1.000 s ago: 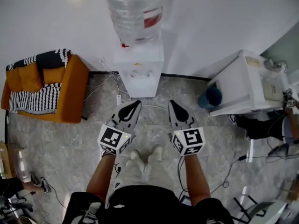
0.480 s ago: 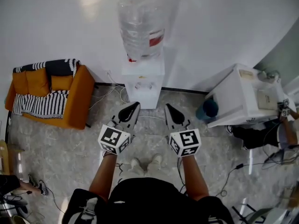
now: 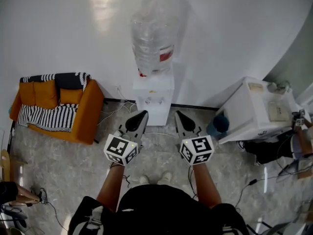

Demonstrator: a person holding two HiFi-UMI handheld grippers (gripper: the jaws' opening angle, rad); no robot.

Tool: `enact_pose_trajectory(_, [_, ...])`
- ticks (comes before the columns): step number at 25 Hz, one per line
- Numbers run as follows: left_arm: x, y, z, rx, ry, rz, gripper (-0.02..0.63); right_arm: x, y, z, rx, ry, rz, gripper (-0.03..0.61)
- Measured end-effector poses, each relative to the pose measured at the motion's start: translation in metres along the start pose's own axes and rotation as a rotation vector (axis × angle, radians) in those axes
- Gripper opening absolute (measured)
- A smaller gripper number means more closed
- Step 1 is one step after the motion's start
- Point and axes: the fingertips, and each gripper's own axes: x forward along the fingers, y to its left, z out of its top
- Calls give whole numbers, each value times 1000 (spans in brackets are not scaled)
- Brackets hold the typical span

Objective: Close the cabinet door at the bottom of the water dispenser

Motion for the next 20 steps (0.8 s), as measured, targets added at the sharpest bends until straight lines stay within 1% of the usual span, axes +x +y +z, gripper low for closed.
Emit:
enact_pose_trajectory(5, [-3, -5, 22, 28, -24, -17, 11, -5, 8, 20, -36, -27, 13, 34])
enact_pose_trajectory(10, [-8, -14, 45, 71, -59, -31, 11, -13, 13, 32, -41, -52, 15, 34])
enact_pose_trajectory(20, [-14, -32, 44, 67, -58, -48, 11, -26, 17, 31, -49, -53, 13, 34])
